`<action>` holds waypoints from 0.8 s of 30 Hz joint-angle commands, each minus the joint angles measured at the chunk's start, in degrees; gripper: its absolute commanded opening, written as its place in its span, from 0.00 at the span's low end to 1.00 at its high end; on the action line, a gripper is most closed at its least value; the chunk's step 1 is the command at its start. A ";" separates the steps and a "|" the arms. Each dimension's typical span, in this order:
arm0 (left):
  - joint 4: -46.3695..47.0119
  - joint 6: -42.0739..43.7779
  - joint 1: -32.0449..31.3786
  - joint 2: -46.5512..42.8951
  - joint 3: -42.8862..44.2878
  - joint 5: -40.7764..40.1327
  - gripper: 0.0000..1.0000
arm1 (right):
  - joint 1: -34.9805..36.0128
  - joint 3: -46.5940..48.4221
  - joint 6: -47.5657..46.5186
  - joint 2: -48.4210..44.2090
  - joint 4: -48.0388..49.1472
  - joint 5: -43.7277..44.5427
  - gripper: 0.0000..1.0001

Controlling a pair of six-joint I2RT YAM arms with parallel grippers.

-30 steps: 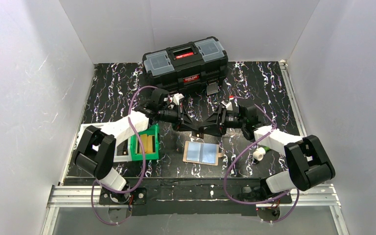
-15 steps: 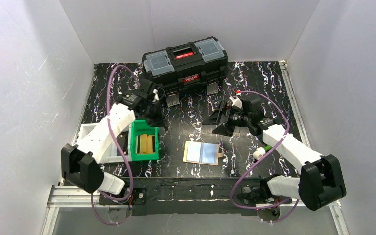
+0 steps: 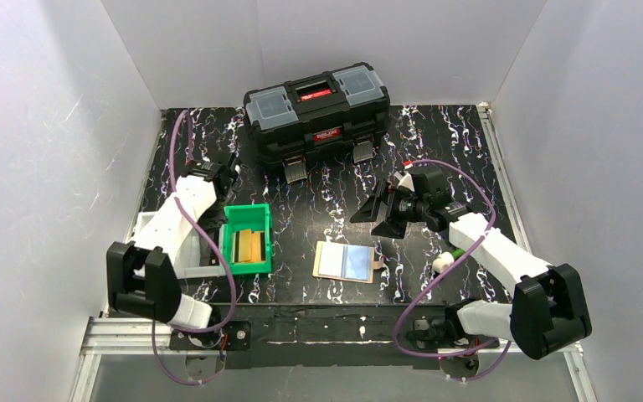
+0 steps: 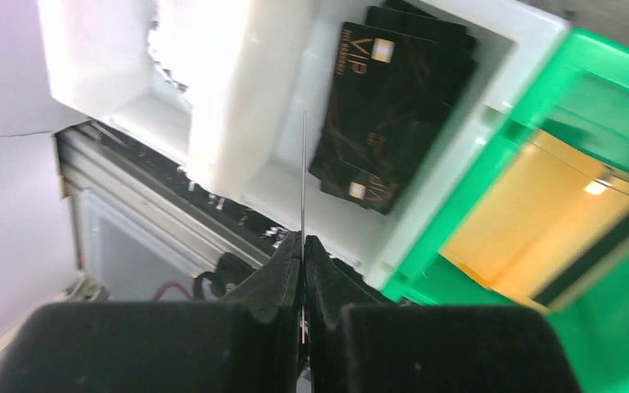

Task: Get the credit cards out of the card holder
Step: Place the credit card in the storage box.

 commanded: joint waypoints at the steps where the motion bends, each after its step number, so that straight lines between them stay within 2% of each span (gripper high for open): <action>1: -0.84 1.10 2.11 4.02 -0.74 -10.25 0.00 | -0.07 1.38 -2.09 0.25 -0.16 -0.41 0.98; 5: 0.86 2.78 4.14 6.76 -1.07 -11.32 0.00 | -0.06 1.25 -3.17 0.67 -1.14 -0.85 0.98; 9: 2.97 4.39 4.94 8.09 -1.40 -8.05 0.00 | 0.00 1.30 -3.80 0.41 -2.58 0.55 0.98; 10: 3.44 4.71 5.16 8.25 -1.44 -6.86 0.03 | -0.01 1.45 -3.90 0.36 -3.20 0.90 0.98; 13: 4.35 5.15 5.34 8.41 -1.59 -4.15 0.30 | -0.02 2.18 -4.32 0.85 -4.71 2.08 0.98; 16: 4.46 5.51 5.36 8.50 -1.53 -2.35 0.40 | -0.02 2.57 -4.66 1.12 -5.78 3.07 0.98; 24: 3.04 6.15 5.38 5.22 1.94 3.72 0.56 | 0.71 3.29 -5.18 2.01 -7.40 4.82 0.98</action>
